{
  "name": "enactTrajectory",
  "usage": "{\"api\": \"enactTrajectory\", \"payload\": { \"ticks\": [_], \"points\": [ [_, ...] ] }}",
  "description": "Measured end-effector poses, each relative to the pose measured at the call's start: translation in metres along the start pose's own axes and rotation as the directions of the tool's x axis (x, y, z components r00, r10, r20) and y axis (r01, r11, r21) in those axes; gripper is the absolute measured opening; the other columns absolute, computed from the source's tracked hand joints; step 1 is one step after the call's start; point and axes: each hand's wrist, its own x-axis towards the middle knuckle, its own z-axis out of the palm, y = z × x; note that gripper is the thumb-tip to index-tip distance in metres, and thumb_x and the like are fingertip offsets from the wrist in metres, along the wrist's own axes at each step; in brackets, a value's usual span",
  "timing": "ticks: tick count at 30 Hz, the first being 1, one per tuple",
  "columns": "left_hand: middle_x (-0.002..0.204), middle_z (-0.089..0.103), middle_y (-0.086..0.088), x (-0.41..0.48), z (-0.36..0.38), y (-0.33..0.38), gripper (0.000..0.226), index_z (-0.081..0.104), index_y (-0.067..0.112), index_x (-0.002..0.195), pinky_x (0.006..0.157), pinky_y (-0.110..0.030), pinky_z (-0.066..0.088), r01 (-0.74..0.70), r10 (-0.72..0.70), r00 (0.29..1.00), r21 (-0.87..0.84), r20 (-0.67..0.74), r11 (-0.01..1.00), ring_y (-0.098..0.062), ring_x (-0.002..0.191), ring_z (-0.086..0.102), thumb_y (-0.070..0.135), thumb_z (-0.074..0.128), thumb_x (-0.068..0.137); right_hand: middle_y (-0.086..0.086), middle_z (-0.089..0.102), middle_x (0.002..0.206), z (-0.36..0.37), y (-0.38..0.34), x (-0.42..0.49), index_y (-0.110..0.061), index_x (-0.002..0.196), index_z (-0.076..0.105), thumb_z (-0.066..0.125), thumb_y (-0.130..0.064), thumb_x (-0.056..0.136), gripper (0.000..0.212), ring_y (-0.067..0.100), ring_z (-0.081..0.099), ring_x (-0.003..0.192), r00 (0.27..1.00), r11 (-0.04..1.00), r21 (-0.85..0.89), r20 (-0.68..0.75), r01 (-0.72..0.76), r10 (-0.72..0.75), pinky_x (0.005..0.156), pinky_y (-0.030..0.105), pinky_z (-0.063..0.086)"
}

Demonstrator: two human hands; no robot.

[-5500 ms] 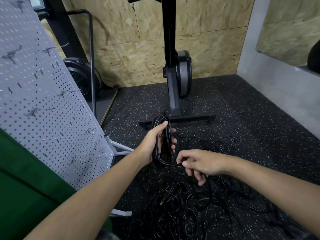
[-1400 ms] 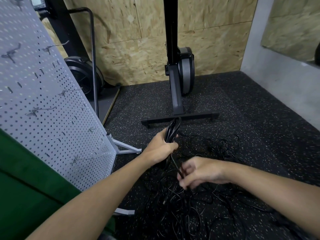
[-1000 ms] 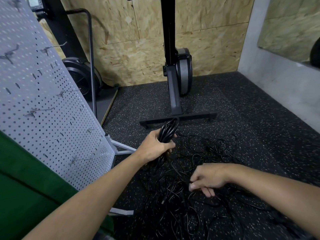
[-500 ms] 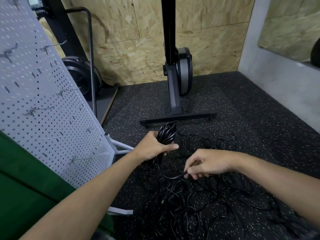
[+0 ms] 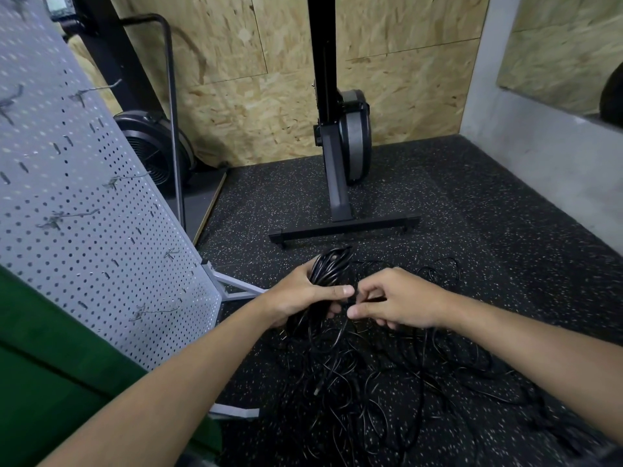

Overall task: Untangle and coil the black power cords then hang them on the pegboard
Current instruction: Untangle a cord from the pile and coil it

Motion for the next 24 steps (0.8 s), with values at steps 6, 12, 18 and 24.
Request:
{"api": "enactTrajectory", "payload": {
  "ticks": [6,12,18,24],
  "points": [
    [0.114,0.073,-0.027,-0.004,0.010,0.006,0.048,0.065,0.019,0.118,0.093,-0.048,0.059,-0.054,0.057,0.996,0.047,-0.062,0.997,-0.041,0.100,0.071,0.028,0.089,0.078,-0.008,0.072,0.072,-0.001,0.007,0.004,-0.024,0.072,0.070,0.077,-0.070,0.075,0.047,-0.017,0.064,0.081,0.987,0.999,-0.002,-0.154,-0.040,0.039,0.081,0.016,0.046],
    [0.152,0.057,0.000,-0.001,0.010,0.003,0.089,0.023,0.069,0.152,0.118,-0.053,0.041,-0.168,0.179,0.982,0.167,-0.051,0.971,-0.019,0.133,0.059,0.046,0.081,0.088,-0.019,0.071,0.072,-0.002,0.013,0.006,-0.027,0.070,0.071,0.071,-0.077,0.073,0.051,-0.007,0.067,0.095,0.988,0.997,0.043,-0.135,-0.069,0.074,0.106,0.038,0.051],
    [0.157,0.050,-0.010,-0.002,0.014,0.005,0.078,0.021,0.070,0.151,0.111,-0.061,0.047,-0.204,0.206,0.979,0.145,-0.001,0.968,-0.041,0.134,0.057,0.045,0.072,0.097,-0.007,0.079,0.093,-0.003,0.015,0.006,-0.025,0.077,0.074,0.068,-0.079,0.073,0.055,-0.003,0.064,0.113,0.986,0.991,0.067,-0.117,-0.114,0.121,0.109,0.040,0.049],
    [0.124,0.071,-0.002,0.001,0.012,0.000,0.079,0.028,0.059,0.154,0.081,-0.050,0.063,-0.086,0.088,0.996,-0.108,0.021,0.990,-0.041,0.092,0.074,0.042,0.073,0.093,0.002,0.072,0.077,-0.006,0.015,0.008,-0.014,0.073,0.069,0.071,-0.084,0.069,0.070,0.009,0.071,0.092,0.982,0.990,0.068,-0.136,-0.123,0.131,0.098,0.040,0.052]
  ]
}}
